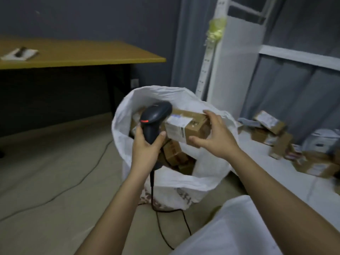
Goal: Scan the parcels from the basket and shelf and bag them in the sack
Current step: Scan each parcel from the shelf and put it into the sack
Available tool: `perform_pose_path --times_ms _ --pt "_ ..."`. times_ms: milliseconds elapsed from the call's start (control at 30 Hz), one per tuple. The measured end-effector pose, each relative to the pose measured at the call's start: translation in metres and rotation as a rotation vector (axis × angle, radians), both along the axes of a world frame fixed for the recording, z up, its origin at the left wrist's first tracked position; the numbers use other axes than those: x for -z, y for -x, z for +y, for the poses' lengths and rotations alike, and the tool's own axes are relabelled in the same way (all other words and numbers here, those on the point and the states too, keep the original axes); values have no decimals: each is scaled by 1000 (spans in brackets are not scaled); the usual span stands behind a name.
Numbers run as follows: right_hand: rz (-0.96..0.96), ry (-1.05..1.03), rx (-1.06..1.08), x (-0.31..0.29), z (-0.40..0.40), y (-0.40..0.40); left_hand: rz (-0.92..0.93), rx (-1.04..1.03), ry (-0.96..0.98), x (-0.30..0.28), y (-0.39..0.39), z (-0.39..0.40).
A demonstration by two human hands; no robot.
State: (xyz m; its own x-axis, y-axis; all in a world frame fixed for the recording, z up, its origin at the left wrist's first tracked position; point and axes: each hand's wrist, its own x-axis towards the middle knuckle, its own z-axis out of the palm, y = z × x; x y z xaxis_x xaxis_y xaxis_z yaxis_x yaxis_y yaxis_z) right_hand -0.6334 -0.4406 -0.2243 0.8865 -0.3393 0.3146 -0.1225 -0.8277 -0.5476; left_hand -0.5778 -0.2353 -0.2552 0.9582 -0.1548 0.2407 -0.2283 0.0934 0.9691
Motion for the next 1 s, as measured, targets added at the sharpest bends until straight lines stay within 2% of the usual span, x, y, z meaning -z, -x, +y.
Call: perform_pose_path --times_ms 100,200,267,300,333,400,467,533,600,633,767,900,1000 --pt "188 229 -63 18 14 -29 96 -193 -50 33 -22 37" --pt "231 422 31 39 12 -57 152 -379 -138 62 -39 60" --pt "392 391 48 49 1 -74 188 -417 -171 76 -51 65" --pt "489 415 28 52 -5 -78 217 -406 -164 80 -56 65" --pt "501 485 16 55 -11 -79 242 -382 -146 82 -61 63" --pt "280 695 86 57 -25 -72 272 -338 -137 87 -72 55" --pt "101 725 325 54 -38 -55 284 -306 -139 92 -86 41" --pt "227 536 525 52 -54 -39 292 -287 -119 92 -94 22" --pt "377 271 590 55 -67 -30 279 -278 -90 88 -100 3" --pt "392 133 577 59 -73 -29 265 -271 -75 87 -102 -5" --pt "152 -478 399 70 -80 -33 236 -210 -109 89 -110 -21" --pt "143 -567 265 73 -61 -49 281 -152 -229 100 -112 -34" --pt "61 -693 277 75 -58 -58 323 -142 -230 106 -113 -40"
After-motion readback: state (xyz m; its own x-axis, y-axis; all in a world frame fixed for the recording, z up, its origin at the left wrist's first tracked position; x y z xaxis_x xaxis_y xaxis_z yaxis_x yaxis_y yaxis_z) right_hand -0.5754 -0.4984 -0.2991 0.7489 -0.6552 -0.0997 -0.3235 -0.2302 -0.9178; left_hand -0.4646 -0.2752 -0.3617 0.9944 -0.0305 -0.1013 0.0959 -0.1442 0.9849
